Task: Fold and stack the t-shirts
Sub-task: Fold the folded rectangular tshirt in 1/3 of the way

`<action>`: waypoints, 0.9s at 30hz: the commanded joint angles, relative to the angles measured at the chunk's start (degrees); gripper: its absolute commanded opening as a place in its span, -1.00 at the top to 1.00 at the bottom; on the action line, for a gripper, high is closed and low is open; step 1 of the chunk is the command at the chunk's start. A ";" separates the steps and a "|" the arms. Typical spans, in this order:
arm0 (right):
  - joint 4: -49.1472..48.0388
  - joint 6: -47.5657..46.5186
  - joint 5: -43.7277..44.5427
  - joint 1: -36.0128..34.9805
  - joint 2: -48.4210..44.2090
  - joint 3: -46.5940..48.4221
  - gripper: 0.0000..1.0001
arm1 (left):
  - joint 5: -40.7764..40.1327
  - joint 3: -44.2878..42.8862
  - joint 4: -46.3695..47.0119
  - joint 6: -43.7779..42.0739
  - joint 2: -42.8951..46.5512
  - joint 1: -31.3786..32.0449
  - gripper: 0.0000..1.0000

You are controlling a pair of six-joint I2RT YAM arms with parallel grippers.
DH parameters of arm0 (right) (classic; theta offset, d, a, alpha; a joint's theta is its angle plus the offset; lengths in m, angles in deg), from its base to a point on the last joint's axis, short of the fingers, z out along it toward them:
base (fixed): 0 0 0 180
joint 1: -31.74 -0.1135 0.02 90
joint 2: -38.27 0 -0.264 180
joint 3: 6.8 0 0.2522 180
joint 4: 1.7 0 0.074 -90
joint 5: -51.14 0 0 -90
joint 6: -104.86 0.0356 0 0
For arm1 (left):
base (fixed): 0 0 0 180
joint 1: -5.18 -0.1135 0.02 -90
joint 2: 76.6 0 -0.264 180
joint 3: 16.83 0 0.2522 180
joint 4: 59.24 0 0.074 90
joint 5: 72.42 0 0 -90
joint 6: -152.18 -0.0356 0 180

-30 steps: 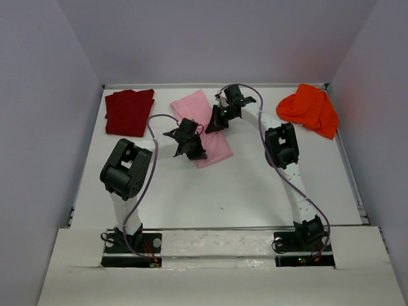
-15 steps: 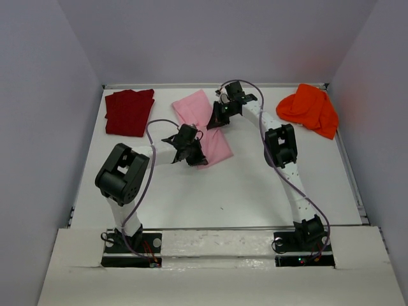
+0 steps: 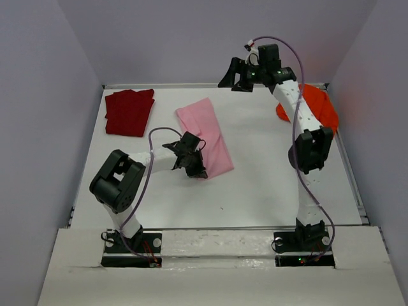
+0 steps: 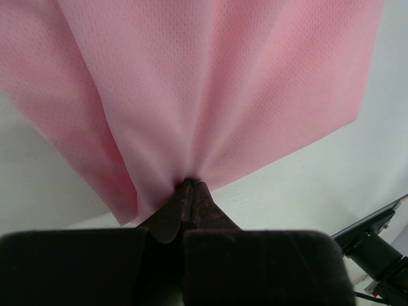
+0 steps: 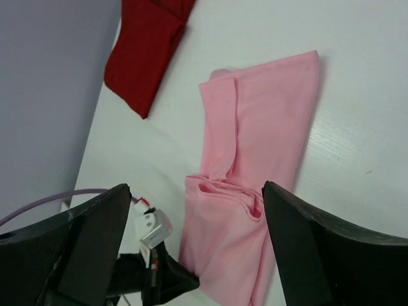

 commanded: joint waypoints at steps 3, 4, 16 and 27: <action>8.35 -3.41 -4.85 1.46 -12.03 -21.36 -0.82 | -3.12 3.90 -13.43 -1.80 1.22 2.98 1.00; 6.95 -2.97 -5.11 1.46 -14.23 -26.37 -0.85 | -2.94 4.43 -13.61 -1.37 3.14 3.51 1.00; -5.53 0.46 -13.46 2.08 -32.70 -70.17 -0.86 | -3.12 8.57 -19.41 3.21 17.04 8.35 1.00; -9.49 4.06 -14.87 2.08 -43.60 -85.38 -0.86 | -5.93 3.11 -23.45 7.86 24.60 9.93 -0.39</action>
